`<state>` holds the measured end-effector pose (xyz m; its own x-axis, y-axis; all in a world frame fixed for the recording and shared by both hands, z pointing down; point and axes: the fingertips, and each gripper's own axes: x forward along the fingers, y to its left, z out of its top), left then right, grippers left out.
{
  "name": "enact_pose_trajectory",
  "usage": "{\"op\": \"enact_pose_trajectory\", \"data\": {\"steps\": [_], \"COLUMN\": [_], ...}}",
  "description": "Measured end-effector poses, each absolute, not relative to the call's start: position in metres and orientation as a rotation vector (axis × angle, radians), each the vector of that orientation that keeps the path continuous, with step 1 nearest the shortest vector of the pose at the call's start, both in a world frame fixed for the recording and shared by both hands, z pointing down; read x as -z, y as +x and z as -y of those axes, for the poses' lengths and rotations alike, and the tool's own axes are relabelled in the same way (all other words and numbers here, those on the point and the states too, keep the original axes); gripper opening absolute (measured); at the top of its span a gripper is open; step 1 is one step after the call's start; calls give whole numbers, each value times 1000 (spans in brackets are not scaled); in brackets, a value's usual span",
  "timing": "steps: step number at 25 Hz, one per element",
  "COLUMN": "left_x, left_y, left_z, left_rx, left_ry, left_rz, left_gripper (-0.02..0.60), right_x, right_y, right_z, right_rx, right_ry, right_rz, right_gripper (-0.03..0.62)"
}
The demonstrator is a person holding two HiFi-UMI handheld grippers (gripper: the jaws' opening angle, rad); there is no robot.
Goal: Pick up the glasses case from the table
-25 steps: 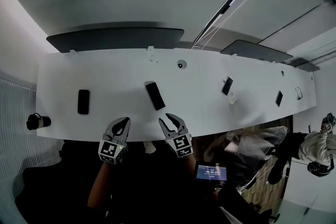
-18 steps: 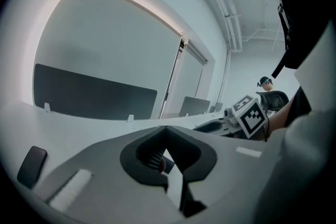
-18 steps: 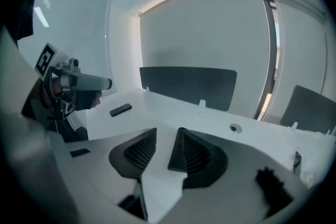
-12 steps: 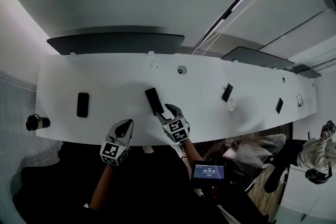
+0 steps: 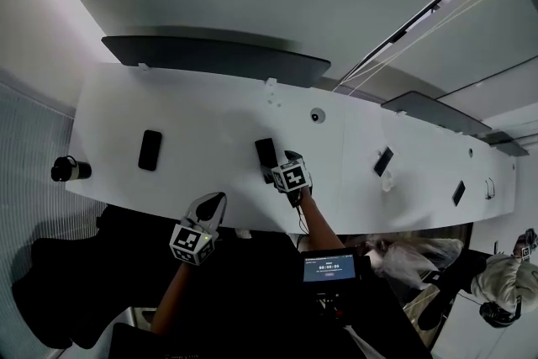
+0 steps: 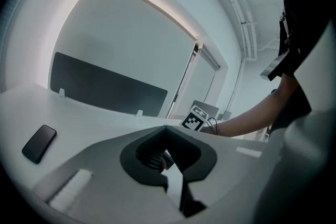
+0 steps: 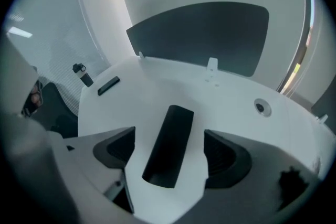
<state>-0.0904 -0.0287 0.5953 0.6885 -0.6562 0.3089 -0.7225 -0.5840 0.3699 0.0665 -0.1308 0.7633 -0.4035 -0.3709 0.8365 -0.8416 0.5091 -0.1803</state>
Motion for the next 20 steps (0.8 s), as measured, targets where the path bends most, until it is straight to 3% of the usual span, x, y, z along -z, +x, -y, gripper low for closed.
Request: {"op": "enact_pose_trajectory", "data": {"steps": [8,20], "left_x": [-596,-593], "left_y": [-117,-132], "left_z": [28,28], "left_rx": [-203,-220], "left_ry": [2364,2347], "left_rz": [1148,1203], "left_gripper": [6,6], "right_x": [-811,-839], "right_y": [62,58], "right_z": [144,142], "right_rx": [-894,-755], "right_ry": [970,918], "right_rz": [1876,1704], "right_gripper": [407,407]}}
